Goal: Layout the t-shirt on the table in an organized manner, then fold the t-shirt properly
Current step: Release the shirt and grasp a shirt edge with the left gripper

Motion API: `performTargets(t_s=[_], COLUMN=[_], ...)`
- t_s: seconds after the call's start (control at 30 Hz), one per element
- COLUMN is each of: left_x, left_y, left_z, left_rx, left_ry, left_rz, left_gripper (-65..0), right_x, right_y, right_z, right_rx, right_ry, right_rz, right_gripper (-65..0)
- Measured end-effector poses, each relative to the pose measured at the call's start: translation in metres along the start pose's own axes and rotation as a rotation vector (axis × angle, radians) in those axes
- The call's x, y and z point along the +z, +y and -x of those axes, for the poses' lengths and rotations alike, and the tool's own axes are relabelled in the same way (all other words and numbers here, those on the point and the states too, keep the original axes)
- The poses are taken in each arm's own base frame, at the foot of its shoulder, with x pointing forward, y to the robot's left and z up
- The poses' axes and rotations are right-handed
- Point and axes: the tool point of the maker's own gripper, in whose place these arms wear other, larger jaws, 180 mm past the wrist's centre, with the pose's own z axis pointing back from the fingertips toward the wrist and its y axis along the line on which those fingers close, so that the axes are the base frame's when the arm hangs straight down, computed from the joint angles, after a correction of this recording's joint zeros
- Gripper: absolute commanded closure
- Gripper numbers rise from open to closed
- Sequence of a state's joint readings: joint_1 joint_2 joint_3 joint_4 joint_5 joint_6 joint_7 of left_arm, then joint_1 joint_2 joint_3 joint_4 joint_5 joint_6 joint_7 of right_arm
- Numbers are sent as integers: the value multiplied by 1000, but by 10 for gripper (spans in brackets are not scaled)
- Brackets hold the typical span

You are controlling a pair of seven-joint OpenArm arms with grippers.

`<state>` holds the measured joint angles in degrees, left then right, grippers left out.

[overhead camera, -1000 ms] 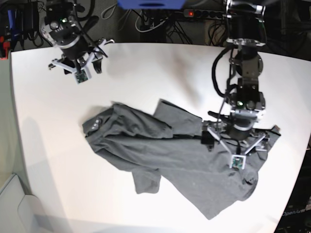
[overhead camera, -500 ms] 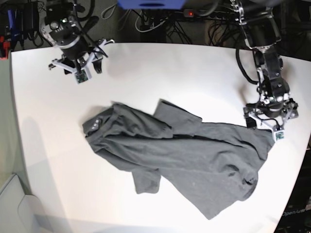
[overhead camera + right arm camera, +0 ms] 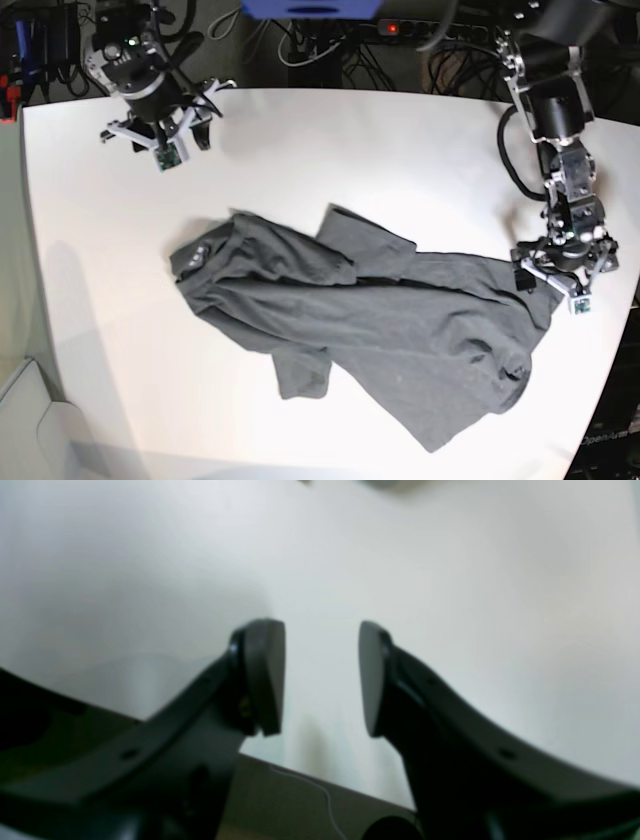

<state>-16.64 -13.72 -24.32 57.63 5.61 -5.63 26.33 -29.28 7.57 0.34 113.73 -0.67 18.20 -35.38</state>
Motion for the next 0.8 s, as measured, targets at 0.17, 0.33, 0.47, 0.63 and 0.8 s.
performTargets(t_s=[0.17, 0.33, 0.47, 0.63, 0.8], left_x=[-13, -26, -33, -33, -32], left_y=[4, 2, -3, -4, -6], left_z=[1, 4, 6, 7, 11], left_rx=[18, 44, 68, 74, 73], left_ry=[8, -8, -6, -9, -15], left_rz=[-4, 3, 15, 17, 28], left_gripper=[-650, -650, -650, -650, -299], right_x=[0, 0, 0, -1, -1], right_y=[0, 0, -3, -4, -4], right_z=[0, 0, -1, -3, -4], right_rx=[0, 0, -1, -1, 0], right_ry=[-2, -1, -3, -8, -11], right_rz=[0, 0, 6, 9, 10], right_gripper=[-252, -252, -252, -252, -252])
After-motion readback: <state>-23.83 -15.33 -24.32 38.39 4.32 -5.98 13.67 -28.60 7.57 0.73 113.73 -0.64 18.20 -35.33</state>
